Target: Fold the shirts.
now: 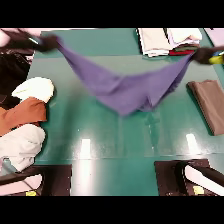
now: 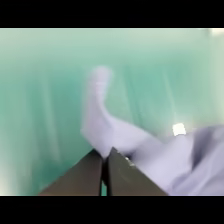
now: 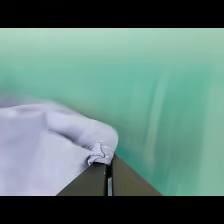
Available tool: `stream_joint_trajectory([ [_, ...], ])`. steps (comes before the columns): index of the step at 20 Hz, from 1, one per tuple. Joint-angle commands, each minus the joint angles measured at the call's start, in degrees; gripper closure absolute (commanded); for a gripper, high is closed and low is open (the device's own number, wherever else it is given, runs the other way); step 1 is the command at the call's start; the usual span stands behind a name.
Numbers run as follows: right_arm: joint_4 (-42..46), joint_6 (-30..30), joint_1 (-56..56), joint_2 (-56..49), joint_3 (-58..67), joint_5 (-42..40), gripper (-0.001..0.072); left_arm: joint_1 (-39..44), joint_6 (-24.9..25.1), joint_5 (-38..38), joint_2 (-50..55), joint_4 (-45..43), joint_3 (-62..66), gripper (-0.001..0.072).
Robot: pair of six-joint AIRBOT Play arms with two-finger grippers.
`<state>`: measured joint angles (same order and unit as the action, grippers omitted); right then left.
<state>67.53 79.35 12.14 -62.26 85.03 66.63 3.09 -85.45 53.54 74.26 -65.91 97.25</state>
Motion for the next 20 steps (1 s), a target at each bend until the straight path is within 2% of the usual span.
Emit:
stream_joint_trajectory([
  [1, 0.0, 0.0, 3.7, 8.6, 9.9, 0.0, 0.0697, -5.3, 0.4, -0.6, -15.1, -5.2, 7.0, 0.0685],
  [5, 0.0, 0.0, 9.2, 14.5, 18.7, 2.8, 0.0698, -6.0, 0.4, -3.1, -28.6, -8.3, 8.2, 0.0685],
  [9, -0.1, 0.1, 12.8, 16.7, 22.8, 6.7, 0.0698, -6.0, 0.0, -2.1, -33.0, -8.3, 8.2, 0.0685],
  [12, -1.8, 0.8, 12.7, 16.6, 18.5, 9.2, 0.0698, -6.0, -0.4, 3.2, -29.4, -8.2, 6.8, 0.0685],
  [15, -3.5, 1.1, 12.7, 16.5, 7.7, 10.5, 0.0698, -6.0, -0.7, 6.9, -22.1, -6.4, 1.4, 0.0685],
  [20, -3.5, 1.1, 12.7, 16.5, -18.3, 8.5, 0.0698, -3.8, 1.6, 5.2, -5.1, 0.8, -10.8, 0.0685],
])
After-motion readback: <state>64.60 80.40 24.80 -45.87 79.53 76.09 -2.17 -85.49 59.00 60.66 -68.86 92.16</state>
